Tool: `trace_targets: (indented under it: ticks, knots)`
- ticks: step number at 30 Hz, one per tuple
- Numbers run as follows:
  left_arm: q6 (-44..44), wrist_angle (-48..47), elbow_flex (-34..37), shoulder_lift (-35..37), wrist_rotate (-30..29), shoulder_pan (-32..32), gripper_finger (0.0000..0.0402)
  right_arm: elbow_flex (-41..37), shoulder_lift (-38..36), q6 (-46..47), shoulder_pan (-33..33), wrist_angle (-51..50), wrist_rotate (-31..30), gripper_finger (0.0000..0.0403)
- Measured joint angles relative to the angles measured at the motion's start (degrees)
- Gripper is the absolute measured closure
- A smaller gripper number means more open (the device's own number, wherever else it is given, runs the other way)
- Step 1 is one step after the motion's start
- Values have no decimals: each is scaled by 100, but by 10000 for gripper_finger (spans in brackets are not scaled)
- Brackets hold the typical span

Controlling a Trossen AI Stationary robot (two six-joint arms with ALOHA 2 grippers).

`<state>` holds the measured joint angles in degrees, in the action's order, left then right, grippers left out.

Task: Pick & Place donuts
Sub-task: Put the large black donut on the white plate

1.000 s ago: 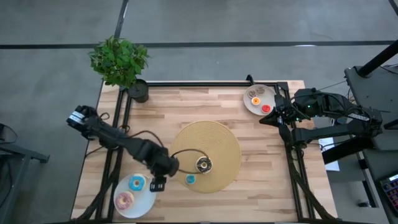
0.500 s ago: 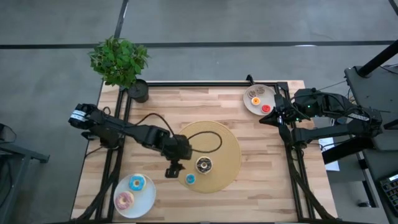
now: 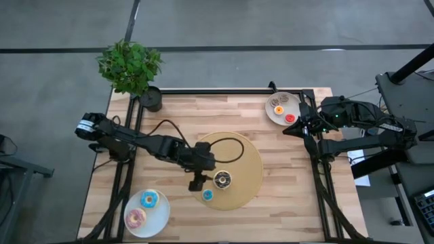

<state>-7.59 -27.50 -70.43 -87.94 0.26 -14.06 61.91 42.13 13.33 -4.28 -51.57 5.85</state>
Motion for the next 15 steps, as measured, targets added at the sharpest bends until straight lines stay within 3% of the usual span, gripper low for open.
trace_targets:
  ticks: [10, 15]
  knots:
    - [-3, 5, -251, 0, -609, 41, 202, 0, 2, 144, -1, 0, -2, 394]
    - [-3, 33, -433, -93, -639, 116, 202, 0, 1, 169, -1, 2, -37, 394]
